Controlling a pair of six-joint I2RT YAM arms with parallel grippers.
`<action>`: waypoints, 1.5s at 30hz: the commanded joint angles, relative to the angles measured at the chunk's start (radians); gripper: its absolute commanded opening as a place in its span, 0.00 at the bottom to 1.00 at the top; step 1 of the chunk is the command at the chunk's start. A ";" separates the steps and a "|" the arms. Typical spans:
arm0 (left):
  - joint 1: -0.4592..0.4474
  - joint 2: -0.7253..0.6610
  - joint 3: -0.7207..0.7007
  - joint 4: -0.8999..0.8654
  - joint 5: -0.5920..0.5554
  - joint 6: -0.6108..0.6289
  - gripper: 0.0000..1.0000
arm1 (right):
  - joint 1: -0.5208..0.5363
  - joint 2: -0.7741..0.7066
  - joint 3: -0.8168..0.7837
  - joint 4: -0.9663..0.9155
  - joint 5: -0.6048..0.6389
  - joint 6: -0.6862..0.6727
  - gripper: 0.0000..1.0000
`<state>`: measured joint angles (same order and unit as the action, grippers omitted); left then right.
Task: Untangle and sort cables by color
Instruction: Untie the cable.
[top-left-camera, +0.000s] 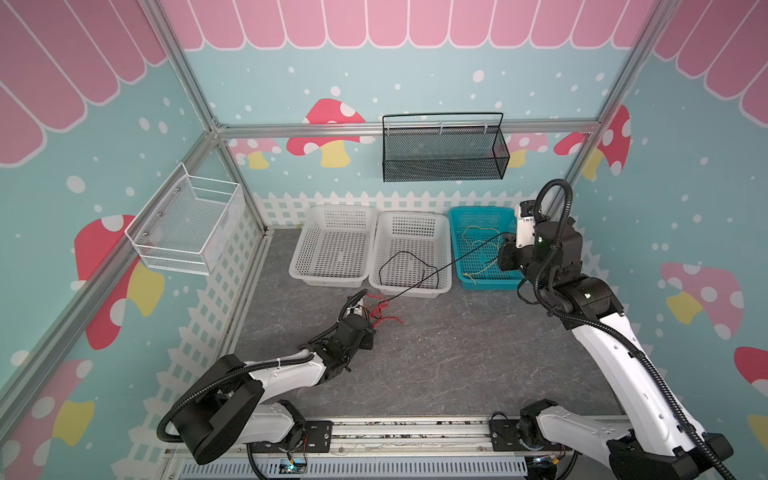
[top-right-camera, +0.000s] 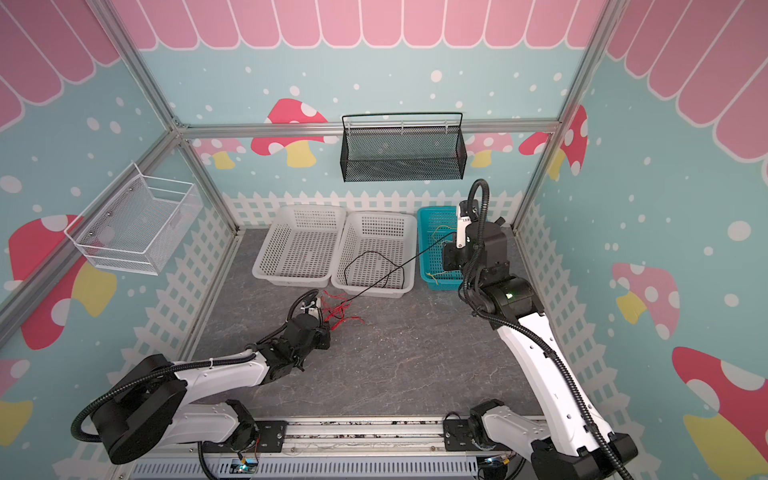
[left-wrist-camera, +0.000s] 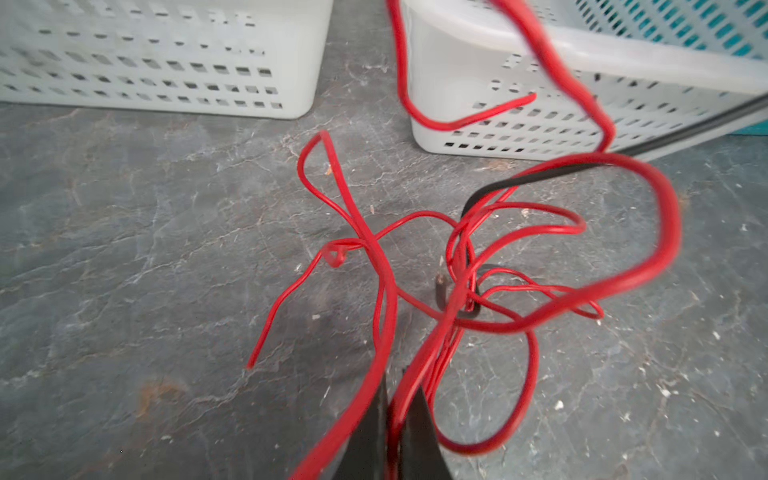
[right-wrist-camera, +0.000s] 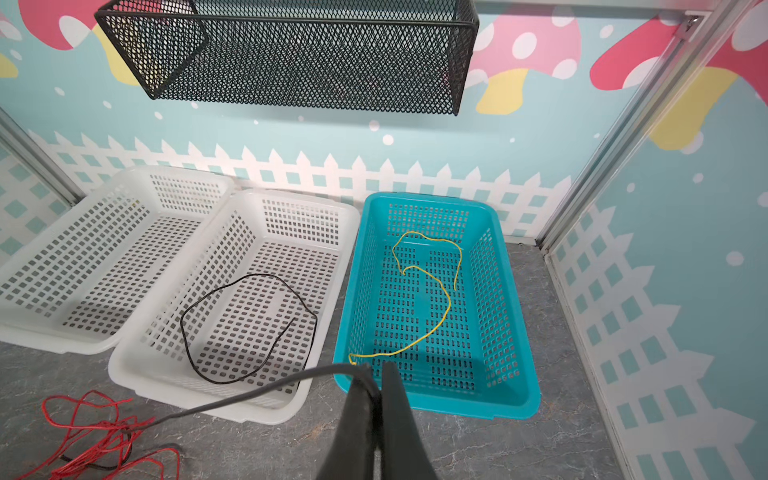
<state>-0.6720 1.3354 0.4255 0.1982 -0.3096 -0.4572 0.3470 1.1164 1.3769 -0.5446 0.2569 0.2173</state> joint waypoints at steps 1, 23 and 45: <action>0.034 0.040 0.009 -0.149 -0.042 -0.066 0.00 | -0.020 -0.037 0.053 0.034 0.121 -0.029 0.00; -0.080 -0.320 -0.096 -0.053 0.008 0.153 0.01 | -0.019 -0.066 -0.372 0.223 -0.560 -0.053 0.00; -0.135 -0.253 -0.010 -0.053 0.022 0.242 0.00 | 0.096 -0.056 -0.491 0.320 -0.752 -0.086 0.63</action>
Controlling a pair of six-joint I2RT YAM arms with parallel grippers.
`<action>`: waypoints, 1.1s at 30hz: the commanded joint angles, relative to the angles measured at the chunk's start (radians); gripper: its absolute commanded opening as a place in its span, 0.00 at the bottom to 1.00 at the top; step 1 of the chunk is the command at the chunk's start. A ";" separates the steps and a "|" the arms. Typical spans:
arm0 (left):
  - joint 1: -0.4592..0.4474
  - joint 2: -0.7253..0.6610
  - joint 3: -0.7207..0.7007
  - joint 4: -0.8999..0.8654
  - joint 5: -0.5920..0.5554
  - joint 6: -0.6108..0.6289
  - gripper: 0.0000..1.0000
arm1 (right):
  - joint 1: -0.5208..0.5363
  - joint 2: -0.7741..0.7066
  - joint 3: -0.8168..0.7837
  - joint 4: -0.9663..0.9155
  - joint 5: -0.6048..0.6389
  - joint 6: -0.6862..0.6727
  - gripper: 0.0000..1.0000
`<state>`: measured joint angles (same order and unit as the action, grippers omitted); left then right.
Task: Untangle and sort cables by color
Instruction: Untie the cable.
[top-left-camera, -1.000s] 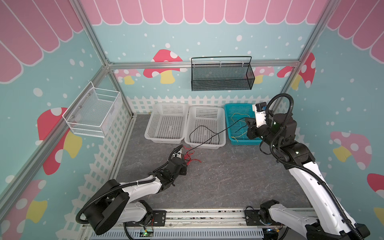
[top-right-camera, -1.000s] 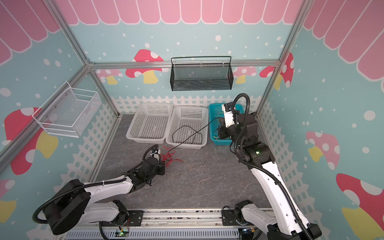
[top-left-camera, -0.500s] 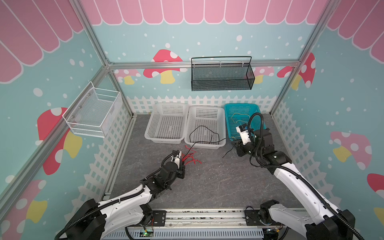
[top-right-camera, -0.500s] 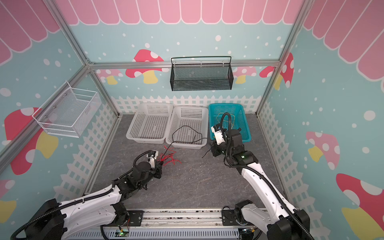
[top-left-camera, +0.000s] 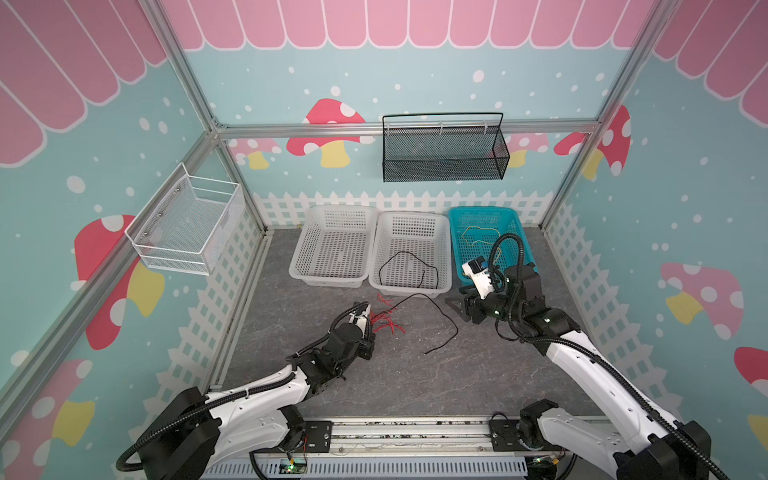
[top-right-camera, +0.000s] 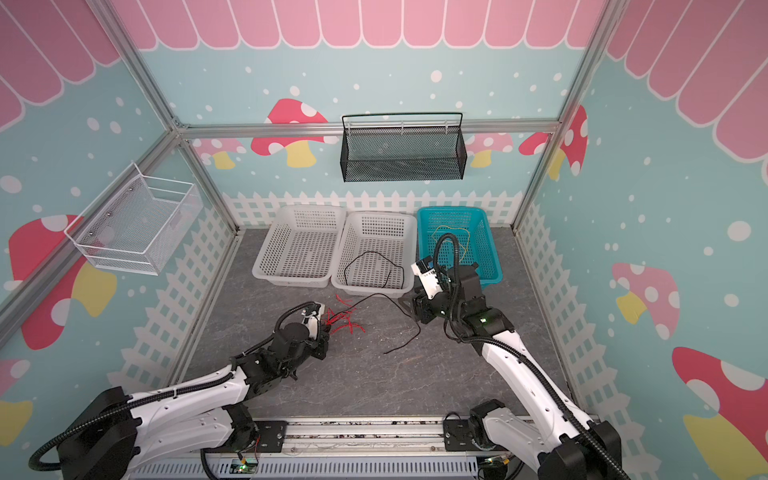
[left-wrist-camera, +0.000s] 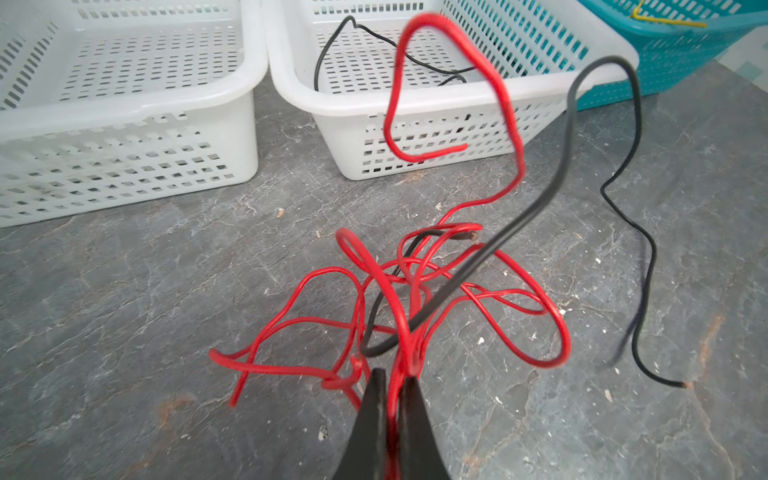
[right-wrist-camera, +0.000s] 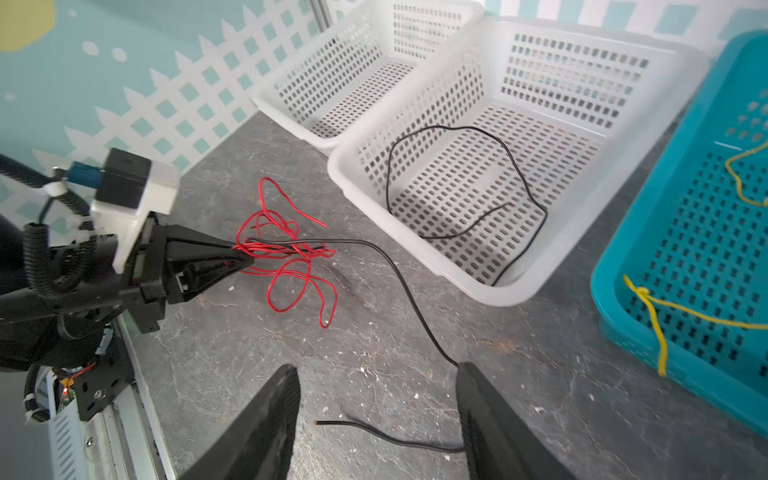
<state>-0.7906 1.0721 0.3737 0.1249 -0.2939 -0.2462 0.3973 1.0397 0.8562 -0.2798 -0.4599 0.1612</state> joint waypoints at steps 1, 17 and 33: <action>-0.019 0.015 0.047 0.022 0.006 0.035 0.00 | 0.069 0.041 0.042 0.065 -0.022 -0.032 0.62; -0.039 0.062 0.110 0.071 0.021 0.003 0.00 | 0.233 0.328 0.042 0.307 -0.051 0.198 0.63; -0.061 0.127 0.120 0.124 0.058 -0.036 0.00 | 0.293 0.406 0.033 0.327 -0.036 0.266 0.62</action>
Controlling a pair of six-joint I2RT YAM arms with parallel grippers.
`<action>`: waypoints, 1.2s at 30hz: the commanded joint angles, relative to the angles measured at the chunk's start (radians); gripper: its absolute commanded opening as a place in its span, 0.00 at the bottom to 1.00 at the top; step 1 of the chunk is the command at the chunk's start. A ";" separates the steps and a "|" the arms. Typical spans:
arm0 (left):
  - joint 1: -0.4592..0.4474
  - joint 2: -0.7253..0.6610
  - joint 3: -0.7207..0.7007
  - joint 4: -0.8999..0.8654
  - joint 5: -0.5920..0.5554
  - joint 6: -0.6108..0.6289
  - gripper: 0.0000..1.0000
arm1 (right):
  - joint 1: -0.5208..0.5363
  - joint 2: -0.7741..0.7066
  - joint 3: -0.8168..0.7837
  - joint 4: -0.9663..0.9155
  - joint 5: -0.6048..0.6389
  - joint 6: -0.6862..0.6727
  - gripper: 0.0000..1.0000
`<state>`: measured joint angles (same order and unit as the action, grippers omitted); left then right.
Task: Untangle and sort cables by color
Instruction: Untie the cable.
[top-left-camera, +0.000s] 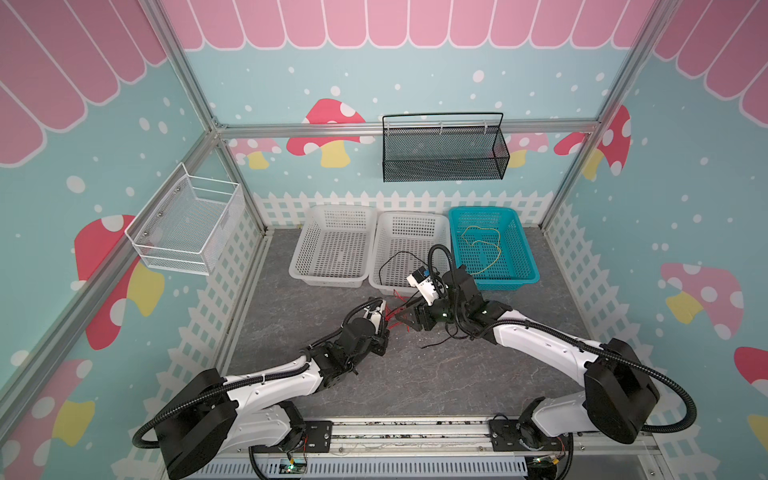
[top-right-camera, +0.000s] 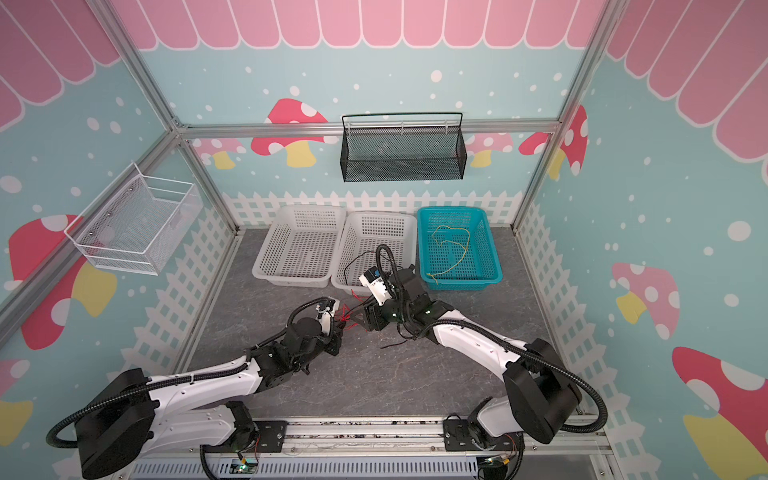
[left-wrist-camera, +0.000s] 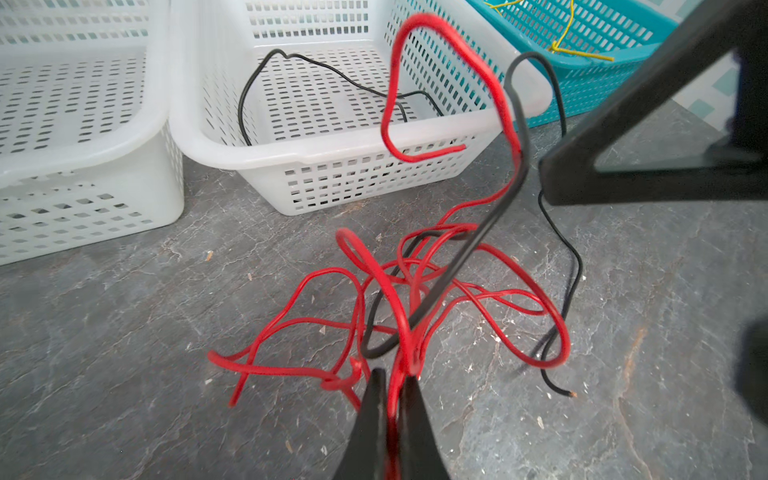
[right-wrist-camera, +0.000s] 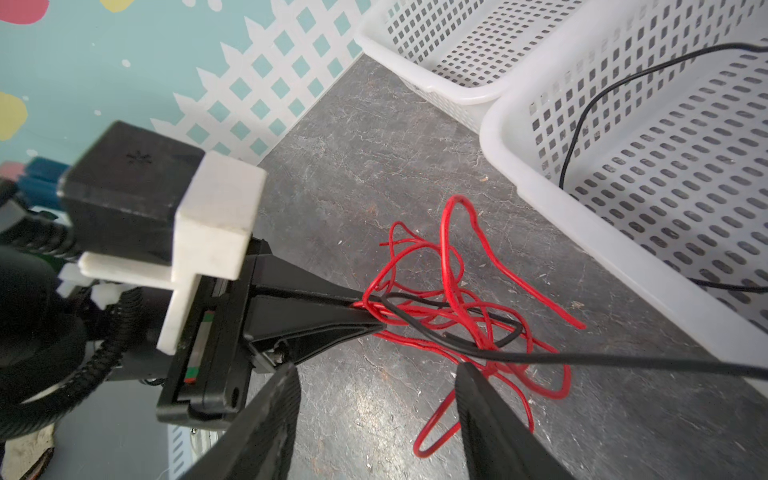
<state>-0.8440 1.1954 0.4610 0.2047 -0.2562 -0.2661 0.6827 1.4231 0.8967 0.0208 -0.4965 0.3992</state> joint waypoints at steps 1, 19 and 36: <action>-0.008 0.005 0.033 0.045 0.021 -0.015 0.00 | 0.009 0.026 -0.007 0.030 0.003 0.032 0.61; -0.039 0.046 0.027 0.088 0.040 -0.031 0.00 | 0.011 0.115 0.008 0.206 0.028 0.181 0.29; -0.036 0.059 -0.031 0.132 -0.024 -0.051 0.00 | 0.011 0.074 0.040 0.207 0.055 0.153 0.00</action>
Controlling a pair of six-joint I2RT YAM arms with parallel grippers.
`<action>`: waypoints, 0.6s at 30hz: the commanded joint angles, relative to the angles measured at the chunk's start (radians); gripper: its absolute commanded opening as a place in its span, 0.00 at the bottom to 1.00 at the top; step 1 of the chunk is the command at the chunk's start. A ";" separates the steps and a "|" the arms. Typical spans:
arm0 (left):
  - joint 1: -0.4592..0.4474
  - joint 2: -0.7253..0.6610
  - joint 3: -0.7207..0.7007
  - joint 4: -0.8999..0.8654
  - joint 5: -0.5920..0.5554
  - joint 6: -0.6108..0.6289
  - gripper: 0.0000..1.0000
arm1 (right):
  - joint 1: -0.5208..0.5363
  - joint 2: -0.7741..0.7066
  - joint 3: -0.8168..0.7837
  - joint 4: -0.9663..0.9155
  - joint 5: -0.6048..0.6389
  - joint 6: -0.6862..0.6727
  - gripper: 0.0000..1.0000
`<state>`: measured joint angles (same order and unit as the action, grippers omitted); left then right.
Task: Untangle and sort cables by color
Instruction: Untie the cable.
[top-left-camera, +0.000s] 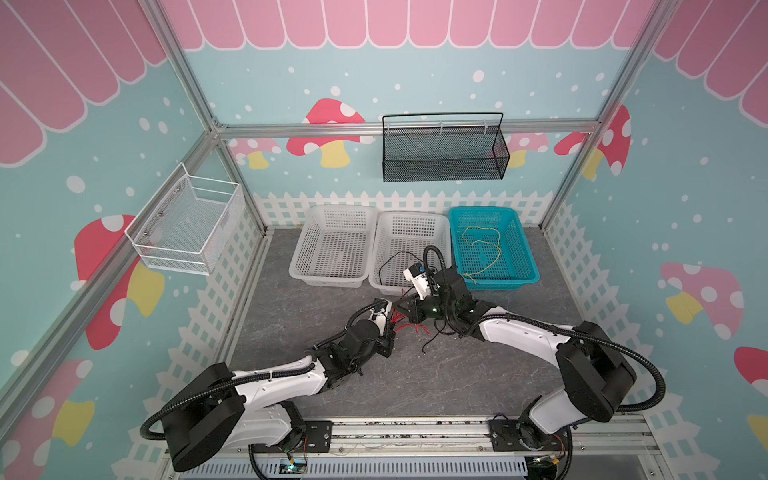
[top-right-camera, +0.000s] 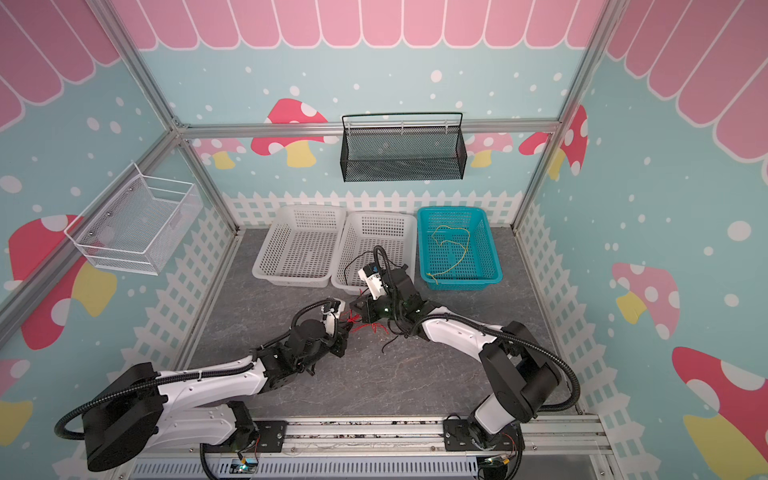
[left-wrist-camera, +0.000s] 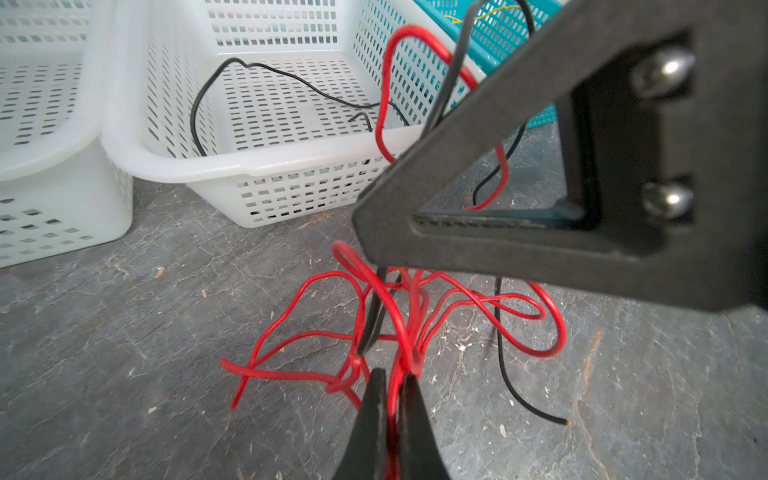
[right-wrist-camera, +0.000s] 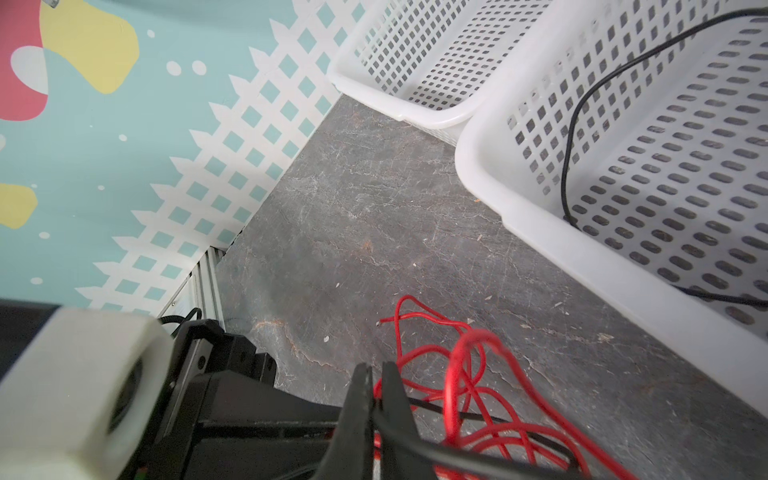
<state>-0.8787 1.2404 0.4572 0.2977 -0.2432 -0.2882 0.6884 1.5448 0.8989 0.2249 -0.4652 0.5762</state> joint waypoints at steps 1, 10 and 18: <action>0.002 0.018 -0.031 0.030 -0.040 -0.037 0.00 | 0.005 -0.060 0.046 -0.014 0.037 -0.036 0.00; 0.076 0.135 -0.002 -0.127 -0.008 -0.187 0.00 | -0.006 -0.199 0.135 -0.178 0.215 -0.146 0.00; 0.098 0.194 0.028 -0.179 0.003 -0.227 0.00 | -0.025 -0.286 0.243 -0.358 0.286 -0.256 0.00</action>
<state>-0.7864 1.4128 0.4667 0.1928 -0.2493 -0.4728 0.6670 1.2839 1.1000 -0.0349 -0.2249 0.3893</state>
